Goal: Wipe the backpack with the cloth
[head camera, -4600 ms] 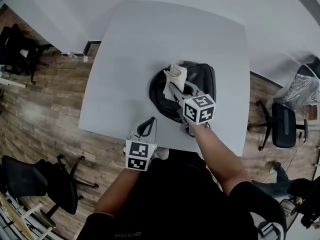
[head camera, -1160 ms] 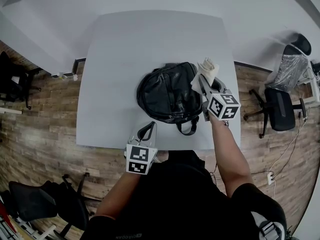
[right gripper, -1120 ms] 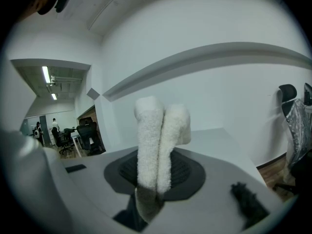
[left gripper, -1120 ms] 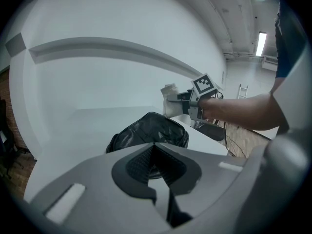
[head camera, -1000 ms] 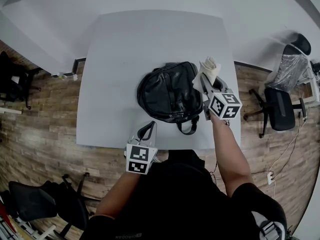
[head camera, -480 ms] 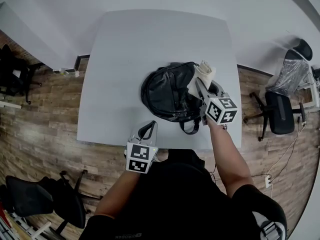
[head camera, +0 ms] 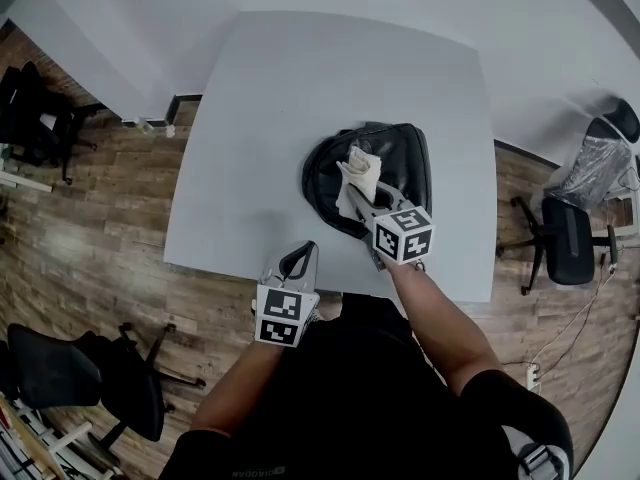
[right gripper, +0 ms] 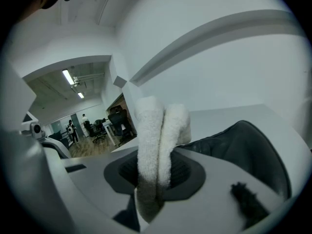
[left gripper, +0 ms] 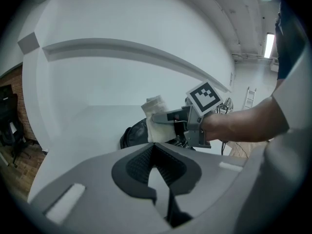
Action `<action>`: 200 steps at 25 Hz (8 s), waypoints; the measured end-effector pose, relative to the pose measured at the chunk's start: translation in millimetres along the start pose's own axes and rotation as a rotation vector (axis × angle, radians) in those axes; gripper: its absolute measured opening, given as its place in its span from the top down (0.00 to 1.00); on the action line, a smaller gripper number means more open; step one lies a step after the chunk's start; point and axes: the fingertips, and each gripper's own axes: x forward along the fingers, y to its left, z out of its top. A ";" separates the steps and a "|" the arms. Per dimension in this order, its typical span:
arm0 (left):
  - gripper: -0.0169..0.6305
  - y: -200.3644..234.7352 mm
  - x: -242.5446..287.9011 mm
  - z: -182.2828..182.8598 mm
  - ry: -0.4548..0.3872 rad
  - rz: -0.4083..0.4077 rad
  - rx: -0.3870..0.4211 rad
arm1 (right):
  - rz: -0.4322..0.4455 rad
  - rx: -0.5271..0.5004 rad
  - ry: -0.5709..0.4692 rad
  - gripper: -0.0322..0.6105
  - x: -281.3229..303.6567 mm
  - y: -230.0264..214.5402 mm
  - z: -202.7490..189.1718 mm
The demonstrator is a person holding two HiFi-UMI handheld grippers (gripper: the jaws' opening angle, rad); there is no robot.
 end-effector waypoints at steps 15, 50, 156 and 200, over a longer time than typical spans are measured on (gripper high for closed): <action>0.96 23.2 -40.0 -31.3 0.015 0.089 -0.063 | 0.135 -0.038 0.061 0.80 48.3 70.0 -20.6; 0.96 -20.7 -29.8 -36.1 0.037 -0.035 0.018 | -0.023 -0.049 0.064 0.80 -37.3 15.5 -50.3; 0.96 -190.8 89.4 -1.0 0.149 0.175 -0.099 | -0.050 -0.234 0.095 0.80 -30.4 -296.9 -0.1; 0.96 -185.8 66.2 -0.1 0.108 0.207 -0.090 | 0.011 -0.297 0.098 0.80 -63.0 -245.8 -28.8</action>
